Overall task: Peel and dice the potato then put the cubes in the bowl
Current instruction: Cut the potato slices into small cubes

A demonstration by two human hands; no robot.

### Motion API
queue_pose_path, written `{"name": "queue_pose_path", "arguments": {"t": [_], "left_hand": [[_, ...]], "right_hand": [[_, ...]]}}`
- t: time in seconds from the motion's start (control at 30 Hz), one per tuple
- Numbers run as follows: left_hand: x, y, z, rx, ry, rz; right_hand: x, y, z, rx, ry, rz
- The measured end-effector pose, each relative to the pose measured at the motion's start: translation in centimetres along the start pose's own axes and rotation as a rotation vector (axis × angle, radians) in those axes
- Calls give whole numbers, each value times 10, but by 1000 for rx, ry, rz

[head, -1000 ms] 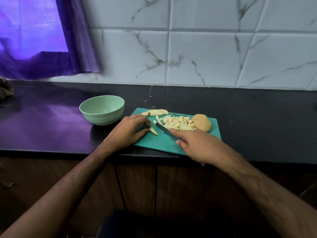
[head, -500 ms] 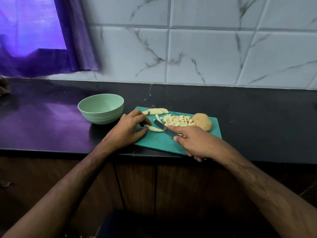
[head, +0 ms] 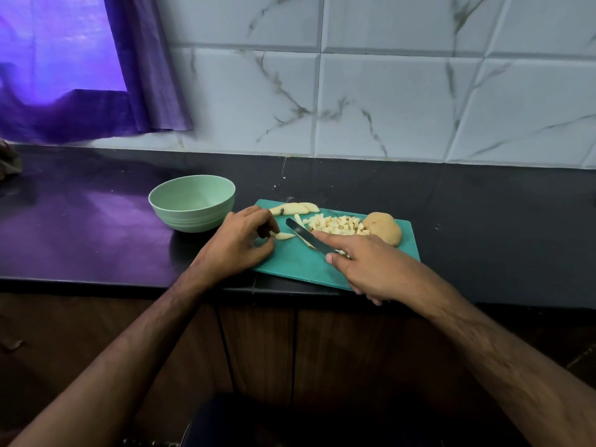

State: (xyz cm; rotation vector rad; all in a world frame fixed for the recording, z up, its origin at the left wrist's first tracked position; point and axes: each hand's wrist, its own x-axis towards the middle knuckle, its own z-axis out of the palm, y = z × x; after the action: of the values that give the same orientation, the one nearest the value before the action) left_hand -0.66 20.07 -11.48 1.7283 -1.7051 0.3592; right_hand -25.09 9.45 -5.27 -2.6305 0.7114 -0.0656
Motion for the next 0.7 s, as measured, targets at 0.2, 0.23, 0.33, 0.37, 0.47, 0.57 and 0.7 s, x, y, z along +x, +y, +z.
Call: {"name": "queue_pose_path", "arguments": {"t": [0.2, 0.23, 0.33, 0.37, 0.47, 0.57, 0.7], "left_hand": [[0, 4, -1, 13, -44, 20], [0, 5, -1, 18, -60, 27], [-3, 4, -3, 22, -84, 16], [-4, 4, -4, 19, -85, 3], [-6, 4, -5, 11, -89, -20], [-7, 5, -6, 0, -93, -29], [-7, 5, -7, -3, -92, -41]], "right_hand": [[-3, 1, 11, -76, -18, 1], [-3, 1, 12, -93, -17, -3], [-4, -1, 14, -253, 20, -14], [-4, -2, 16, -320, 45, -23], [-4, -6, 14, -410, 72, -33], [-2, -3, 3, -238, 25, -10], [-7, -1, 2, -73, -17, -29]]}}
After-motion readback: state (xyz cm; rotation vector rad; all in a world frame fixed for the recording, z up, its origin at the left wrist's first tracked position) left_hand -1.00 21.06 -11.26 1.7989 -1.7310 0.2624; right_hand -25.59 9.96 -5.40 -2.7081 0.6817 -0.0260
